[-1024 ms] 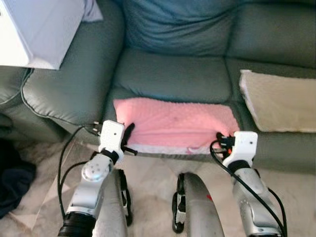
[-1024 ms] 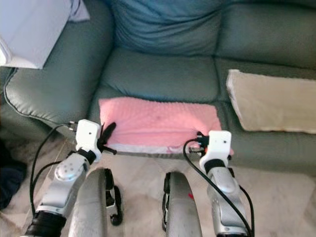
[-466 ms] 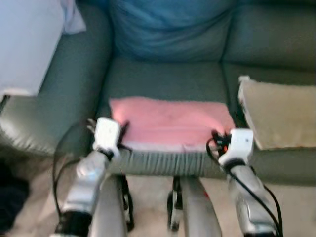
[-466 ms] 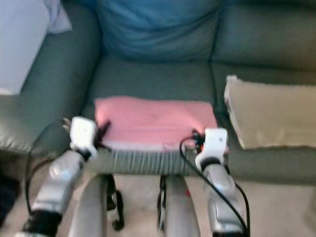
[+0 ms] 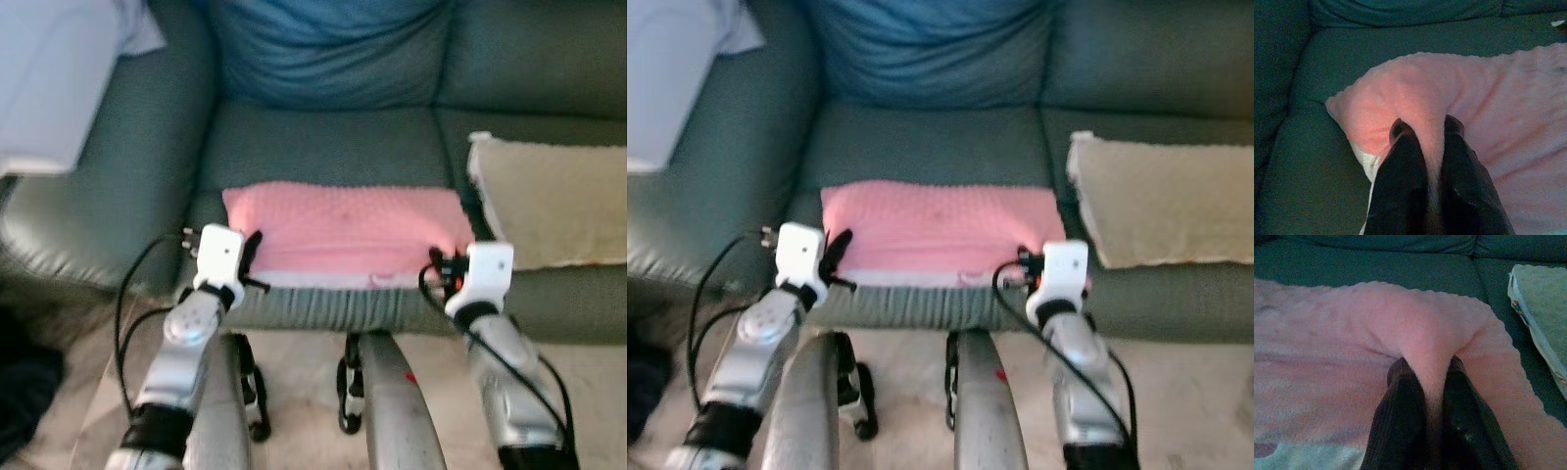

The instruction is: Move the pillow to the sofa

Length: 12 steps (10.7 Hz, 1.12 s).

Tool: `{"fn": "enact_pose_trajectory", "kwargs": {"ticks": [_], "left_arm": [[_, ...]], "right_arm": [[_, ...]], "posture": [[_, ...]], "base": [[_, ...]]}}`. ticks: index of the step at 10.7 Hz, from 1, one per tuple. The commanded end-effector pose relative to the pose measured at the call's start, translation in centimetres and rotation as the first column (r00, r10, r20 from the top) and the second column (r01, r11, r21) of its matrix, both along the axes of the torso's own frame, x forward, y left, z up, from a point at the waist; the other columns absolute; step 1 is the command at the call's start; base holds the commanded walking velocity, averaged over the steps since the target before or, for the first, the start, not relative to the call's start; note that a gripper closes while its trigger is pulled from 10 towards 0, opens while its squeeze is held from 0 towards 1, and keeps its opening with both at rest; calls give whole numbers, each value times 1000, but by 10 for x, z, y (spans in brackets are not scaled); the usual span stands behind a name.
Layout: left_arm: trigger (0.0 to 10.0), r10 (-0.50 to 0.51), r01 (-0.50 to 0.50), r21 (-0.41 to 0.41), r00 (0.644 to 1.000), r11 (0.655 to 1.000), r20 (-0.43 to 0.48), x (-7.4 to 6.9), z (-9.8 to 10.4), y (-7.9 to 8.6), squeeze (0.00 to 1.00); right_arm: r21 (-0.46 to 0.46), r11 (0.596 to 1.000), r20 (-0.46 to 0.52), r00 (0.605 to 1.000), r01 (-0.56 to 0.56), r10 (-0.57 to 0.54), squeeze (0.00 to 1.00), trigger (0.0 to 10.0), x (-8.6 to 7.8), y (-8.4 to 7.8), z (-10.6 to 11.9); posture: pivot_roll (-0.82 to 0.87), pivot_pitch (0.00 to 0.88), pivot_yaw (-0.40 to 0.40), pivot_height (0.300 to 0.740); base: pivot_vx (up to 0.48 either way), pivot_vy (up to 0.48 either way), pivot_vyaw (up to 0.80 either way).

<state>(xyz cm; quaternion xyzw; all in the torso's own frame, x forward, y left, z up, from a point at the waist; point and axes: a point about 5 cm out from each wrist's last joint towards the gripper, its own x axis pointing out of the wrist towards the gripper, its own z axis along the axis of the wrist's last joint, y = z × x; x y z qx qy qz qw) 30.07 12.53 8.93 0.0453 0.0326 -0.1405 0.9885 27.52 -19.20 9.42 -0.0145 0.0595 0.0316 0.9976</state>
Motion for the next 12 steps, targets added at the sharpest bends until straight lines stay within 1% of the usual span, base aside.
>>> {"fn": "enact_pose_trajectory", "kwargs": {"ticks": [1, 2, 3, 4, 5, 7, 8, 9, 11, 12], "left_arm": [[10000, 37, -37, 28, 999, 999, 12, 9, 3, 2, 0], [10000, 85, -87, 52, 995, 995, 44, 19, 9, 6, 0], [10000, 117, -120, 56, 992, 991, 54, 29, 13, 10, 0], [10000, 178, -180, 42, 982, 983, 61, 42, 20, 17, 0], [10000, 235, -238, 33, 970, 971, 66, 51, 26, 23, 0], [10000, 297, -301, 37, 951, 953, 81, 58, 30, 32, 0], [10000, 315, -318, 40, 946, 947, 76, 62, 30, 34, 0], [10000, 312, -316, 50, 947, 947, 75, 64, 30, 37, 0], [10000, 316, -319, 52, 947, 946, 66, 66, 29, 42, 0], [10000, 337, -338, 55, 941, 939, 33, 68, 25, 49, 0]], "right_arm": [[-17, 1000, 3, 1000, 4, -4, 0, 10000, 8, -13, 4], [-25, 1000, 16, 1000, -13, 13, 0, 10000, 18, -15, 10], [-43, 999, 34, 999, -23, 25, 0, 10000, 30, -18, 18], [-70, 997, 68, 997, -33, 37, 0, 10000, 48, -22, 32], [-84, 995, 86, 994, -58, 65, 0, 10000, 59, -21, 42], [-93, 990, 89, 989, -108, 117, 0, 10000, 67, -15, 47], [-98, 987, 98, 986, -129, 138, 0, 10000, 71, -12, 49], [-88, 988, 100, 985, -131, 139, 0, 10000, 73, -10, 49], [-85, 984, 100, 981, -156, 164, 0, 10000, 74, -5, 45], [-76, 982, 90, 979, -174, 181, 0, 10000, 72, 1, 37]], "posture": [[-57, 363, -23, 635], [-57, 367, -28, 635], [-60, 374, -31, 635], [-55, 377, -36, 635], [-53, 378, -36, 635], [-59, 379, -35, 635], [-61, 383, -34, 635], [-63, 383, -36, 635], [-60, 384, -37, 635], [-57, 388, -38, 635]], "base": [[0, 0, 0], [0, 0, 0], [0, 0, 0], [0, 0, 0], [0, 0, 0], [0, 0, 0], [0, 0, 0], [0, 0, 0], [0, 0, 0], [0, 0, 0]]}}
